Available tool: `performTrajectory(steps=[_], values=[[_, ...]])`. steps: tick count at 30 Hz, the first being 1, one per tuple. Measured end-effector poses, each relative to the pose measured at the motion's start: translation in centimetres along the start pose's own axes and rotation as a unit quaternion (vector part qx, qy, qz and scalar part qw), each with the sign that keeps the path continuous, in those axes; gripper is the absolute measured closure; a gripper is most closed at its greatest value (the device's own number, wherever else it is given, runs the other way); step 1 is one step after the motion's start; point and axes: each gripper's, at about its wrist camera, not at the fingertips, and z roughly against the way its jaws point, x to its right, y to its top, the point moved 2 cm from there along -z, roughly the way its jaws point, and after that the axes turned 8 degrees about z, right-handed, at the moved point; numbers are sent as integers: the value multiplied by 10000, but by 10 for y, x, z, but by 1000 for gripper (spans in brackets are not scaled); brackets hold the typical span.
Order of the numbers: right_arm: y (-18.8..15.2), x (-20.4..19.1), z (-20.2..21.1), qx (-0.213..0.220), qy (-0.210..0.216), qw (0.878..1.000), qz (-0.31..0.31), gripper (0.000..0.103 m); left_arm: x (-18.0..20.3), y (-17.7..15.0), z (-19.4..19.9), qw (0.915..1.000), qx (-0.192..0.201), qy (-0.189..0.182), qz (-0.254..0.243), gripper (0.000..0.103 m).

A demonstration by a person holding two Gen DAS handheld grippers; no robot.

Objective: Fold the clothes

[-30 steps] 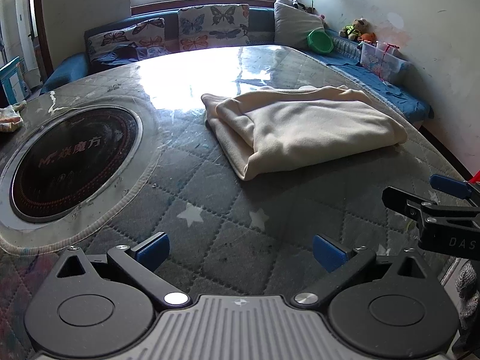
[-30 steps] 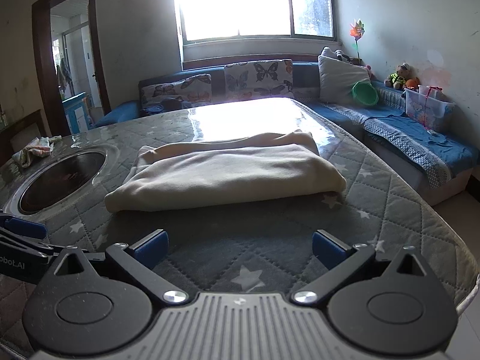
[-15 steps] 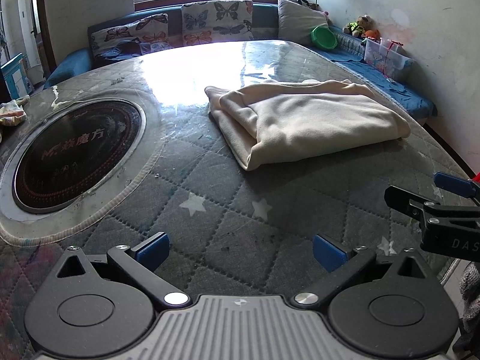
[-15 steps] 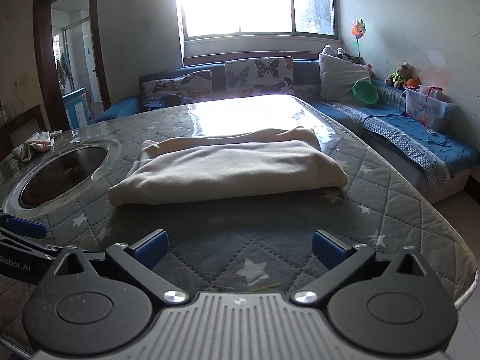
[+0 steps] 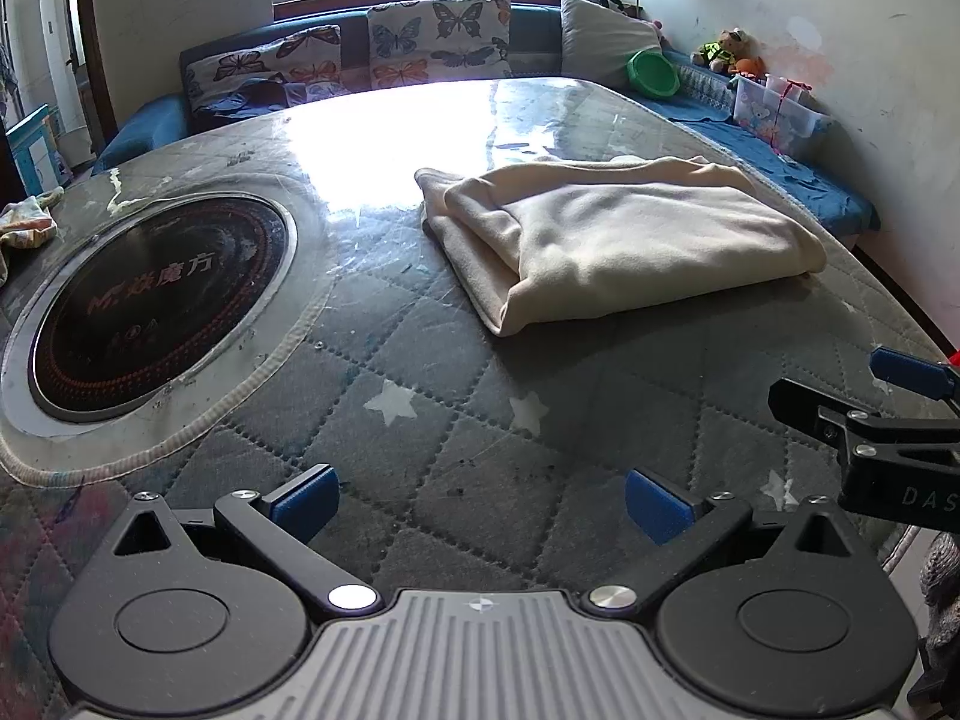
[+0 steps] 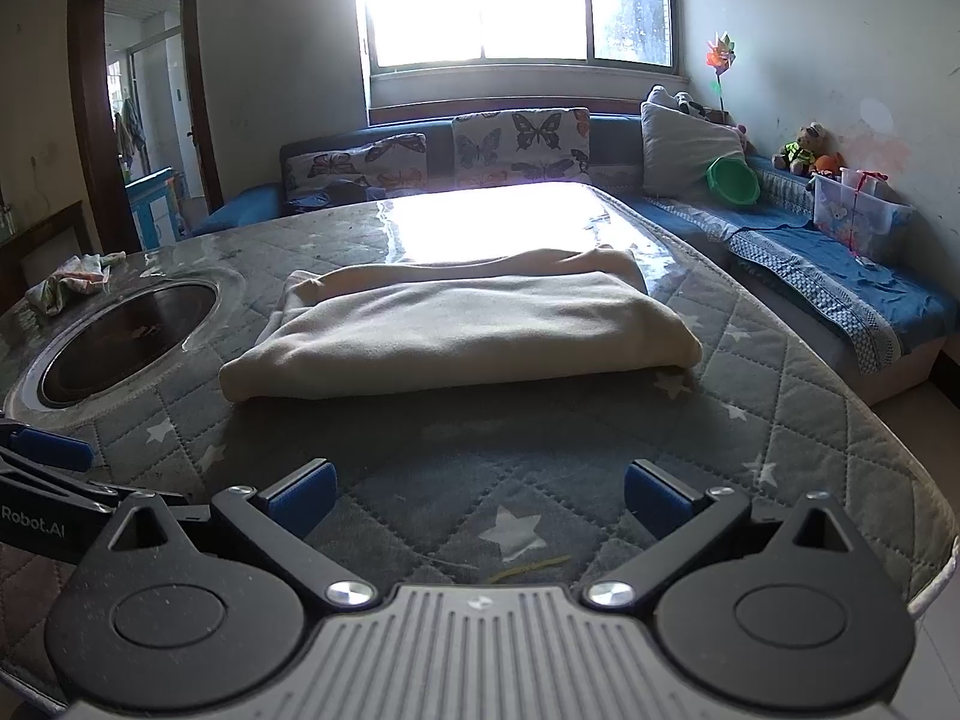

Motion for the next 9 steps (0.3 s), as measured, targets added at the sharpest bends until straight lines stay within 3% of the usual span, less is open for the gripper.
performTrajectory(steps=[9], values=[[1, -1, 0, 14, 3, 10000, -1, 0, -1, 2, 1, 10000, 62, 36, -9, 0]])
